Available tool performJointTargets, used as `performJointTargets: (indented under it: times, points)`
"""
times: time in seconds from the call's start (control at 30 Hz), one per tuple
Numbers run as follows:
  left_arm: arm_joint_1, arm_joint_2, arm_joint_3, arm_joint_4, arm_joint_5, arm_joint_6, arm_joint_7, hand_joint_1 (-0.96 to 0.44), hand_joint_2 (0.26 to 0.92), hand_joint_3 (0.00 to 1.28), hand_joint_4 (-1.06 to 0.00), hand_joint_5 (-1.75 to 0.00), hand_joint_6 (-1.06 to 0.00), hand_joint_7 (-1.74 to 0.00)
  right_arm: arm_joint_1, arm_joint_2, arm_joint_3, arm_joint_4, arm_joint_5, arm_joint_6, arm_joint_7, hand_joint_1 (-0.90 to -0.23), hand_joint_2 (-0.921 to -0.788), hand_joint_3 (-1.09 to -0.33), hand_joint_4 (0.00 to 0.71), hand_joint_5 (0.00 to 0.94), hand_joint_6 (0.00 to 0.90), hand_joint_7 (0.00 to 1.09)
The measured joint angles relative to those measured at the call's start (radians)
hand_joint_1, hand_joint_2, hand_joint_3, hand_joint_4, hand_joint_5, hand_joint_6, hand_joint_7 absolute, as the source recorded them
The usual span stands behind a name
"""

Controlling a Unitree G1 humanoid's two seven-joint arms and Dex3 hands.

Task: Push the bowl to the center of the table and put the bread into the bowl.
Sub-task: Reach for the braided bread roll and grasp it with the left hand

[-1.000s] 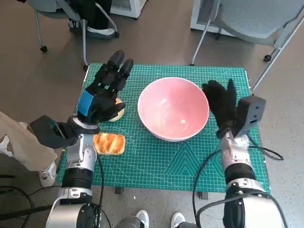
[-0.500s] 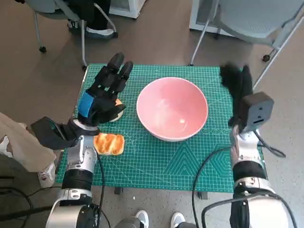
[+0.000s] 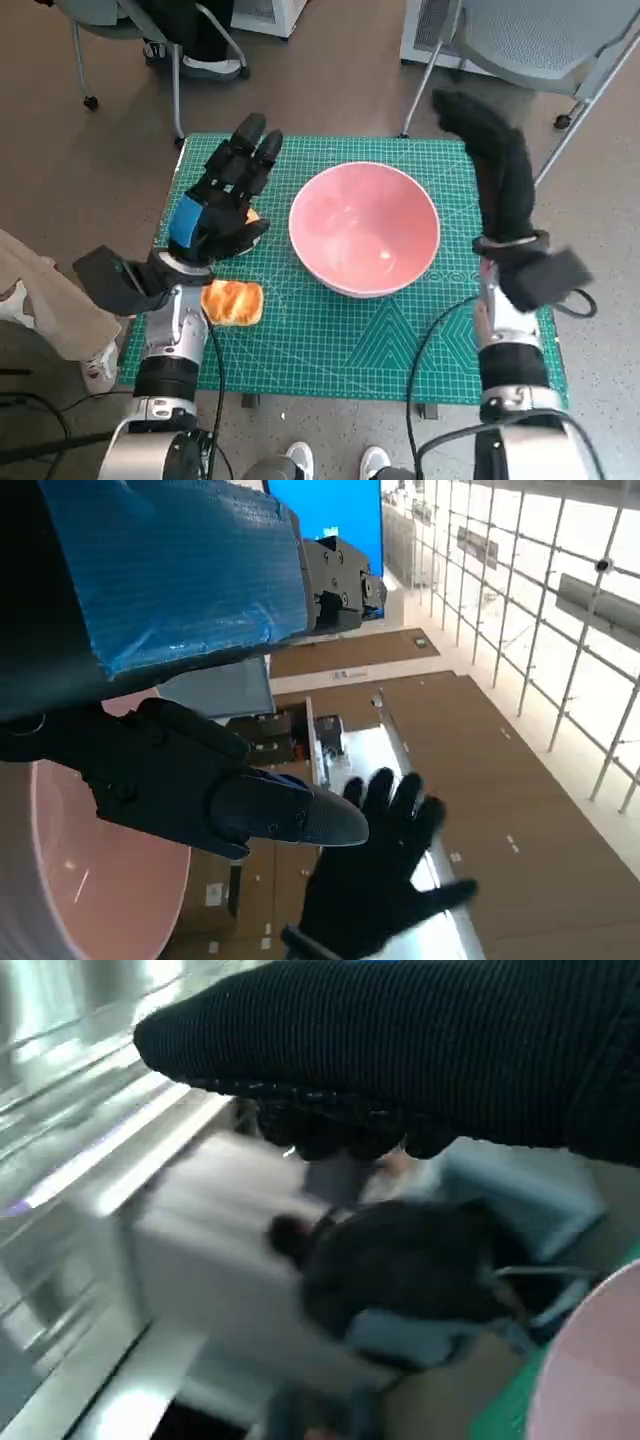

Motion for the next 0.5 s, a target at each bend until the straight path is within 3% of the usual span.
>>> performJointTargets:
  times: [0.5]
  points:
    - [0.000, 0.000, 0.000, 0.000, -0.002, -0.008, -0.011, -0.56, 0.921, 0.13, -0.03, 0.00, -0.19, 0.00, 0.003, 0.000, 0.001, -0.007, 0.008, 0.019, 0.006, -0.681, -0.921, -0.828, 0.172, 0.001, 0.211, 0.09]
